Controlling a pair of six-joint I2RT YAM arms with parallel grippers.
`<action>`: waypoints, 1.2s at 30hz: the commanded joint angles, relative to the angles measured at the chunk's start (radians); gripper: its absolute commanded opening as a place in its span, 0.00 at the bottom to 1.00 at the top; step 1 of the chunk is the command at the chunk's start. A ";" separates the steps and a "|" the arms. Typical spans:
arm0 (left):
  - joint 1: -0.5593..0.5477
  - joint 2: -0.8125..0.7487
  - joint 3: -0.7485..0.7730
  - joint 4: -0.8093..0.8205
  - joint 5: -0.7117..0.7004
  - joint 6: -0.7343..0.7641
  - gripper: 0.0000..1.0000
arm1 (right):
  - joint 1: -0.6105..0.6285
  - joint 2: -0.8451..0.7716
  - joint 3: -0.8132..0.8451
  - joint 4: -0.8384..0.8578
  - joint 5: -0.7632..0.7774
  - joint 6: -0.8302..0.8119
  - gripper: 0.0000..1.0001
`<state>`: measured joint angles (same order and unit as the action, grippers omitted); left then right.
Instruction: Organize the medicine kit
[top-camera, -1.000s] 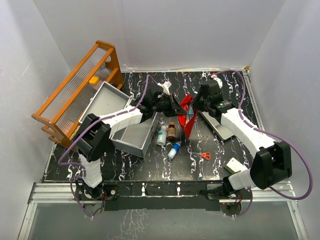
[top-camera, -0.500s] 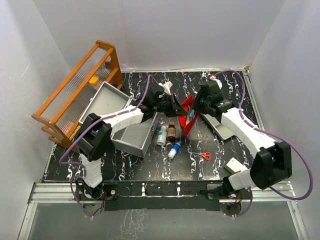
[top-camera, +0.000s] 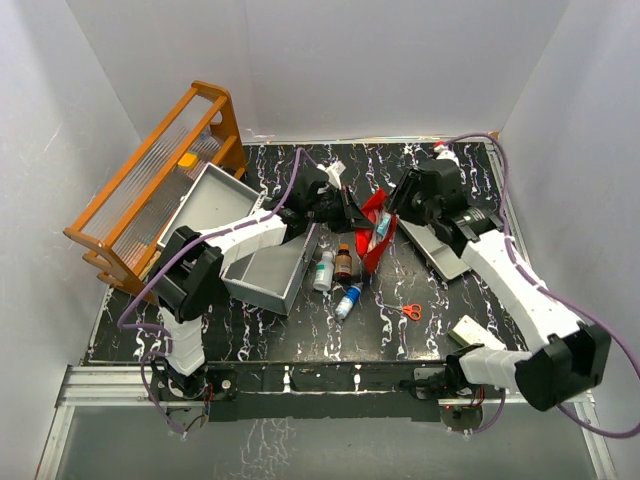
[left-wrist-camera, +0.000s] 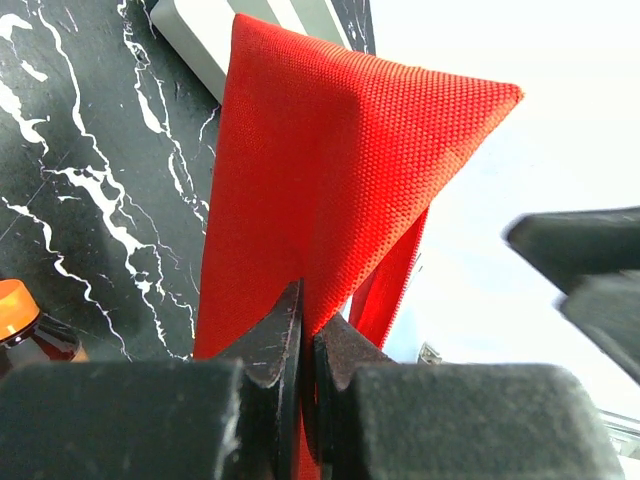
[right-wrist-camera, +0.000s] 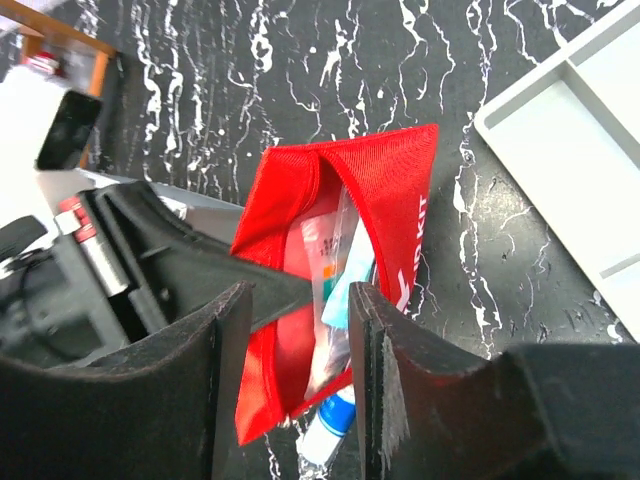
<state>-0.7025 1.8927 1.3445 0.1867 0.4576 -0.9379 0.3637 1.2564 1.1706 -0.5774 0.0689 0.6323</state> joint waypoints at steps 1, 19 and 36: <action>0.014 -0.033 0.045 -0.001 0.023 0.017 0.00 | -0.005 -0.120 -0.028 -0.014 0.035 -0.024 0.43; 0.057 -0.170 -0.039 -0.028 0.081 0.030 0.00 | -0.005 -0.319 -0.469 -0.149 0.163 0.212 0.53; 0.045 -0.193 -0.115 0.045 0.130 -0.027 0.00 | -0.005 -0.179 -0.616 -0.032 0.121 0.189 0.57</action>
<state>-0.6456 1.7725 1.2396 0.1814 0.5480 -0.9367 0.3634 1.0622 0.5663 -0.6926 0.2005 0.8467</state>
